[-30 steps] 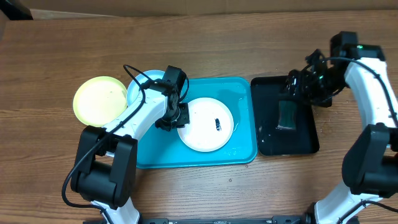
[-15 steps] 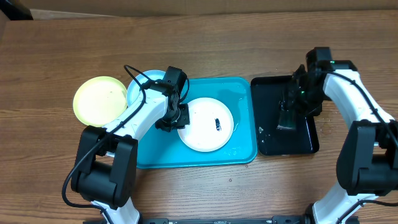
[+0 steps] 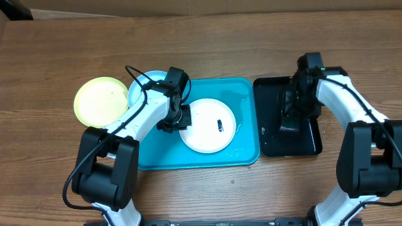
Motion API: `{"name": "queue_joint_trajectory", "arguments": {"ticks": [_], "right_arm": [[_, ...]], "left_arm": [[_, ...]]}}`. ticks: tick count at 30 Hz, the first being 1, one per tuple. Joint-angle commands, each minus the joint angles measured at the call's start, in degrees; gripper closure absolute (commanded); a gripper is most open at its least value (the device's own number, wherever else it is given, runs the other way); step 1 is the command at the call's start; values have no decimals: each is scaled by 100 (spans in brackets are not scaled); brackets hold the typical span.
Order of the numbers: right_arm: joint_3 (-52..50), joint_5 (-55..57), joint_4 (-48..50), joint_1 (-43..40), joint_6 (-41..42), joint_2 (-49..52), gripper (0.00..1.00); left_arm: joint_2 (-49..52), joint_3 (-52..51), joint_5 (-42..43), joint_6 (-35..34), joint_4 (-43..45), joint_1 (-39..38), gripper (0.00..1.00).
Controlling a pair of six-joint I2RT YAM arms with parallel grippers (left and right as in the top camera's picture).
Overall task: Clean dirty plates on tray and stack at the side
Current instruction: 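Move the right gripper to the black tray and grasp the green sponge, then dip the sponge in the black tray water with the right gripper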
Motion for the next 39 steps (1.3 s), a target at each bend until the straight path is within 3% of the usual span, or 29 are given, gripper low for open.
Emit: {"name": "queue_joint_trajectory", "arguments": {"ticks": [1,7,10,13,18,21,39], "right_arm": [[-275,33,221,22,205,-118,41],[-378,9,409,22,205,-118,43],[-376,9,452,22,205,-118,53],[-376,-35,468,22,205,-118,57],[-376,-39,470,22,205,-118,56],[-369,-35,509,22,205,-118,46],[-199,-26,378,24,481,-122,49]], "left_arm": [[94,-33,0,-85,9,-42,77],[94,-33,2,-85,42,-42,77],[94,-33,2,-87,44,-42,77],[94,-33,-2,-85,46,-44,77],[94,-35,-2,-85,50,-44,77],[94,-33,0,-87,66,-44,76],[94,-33,2,-85,107,-44,77]]}}
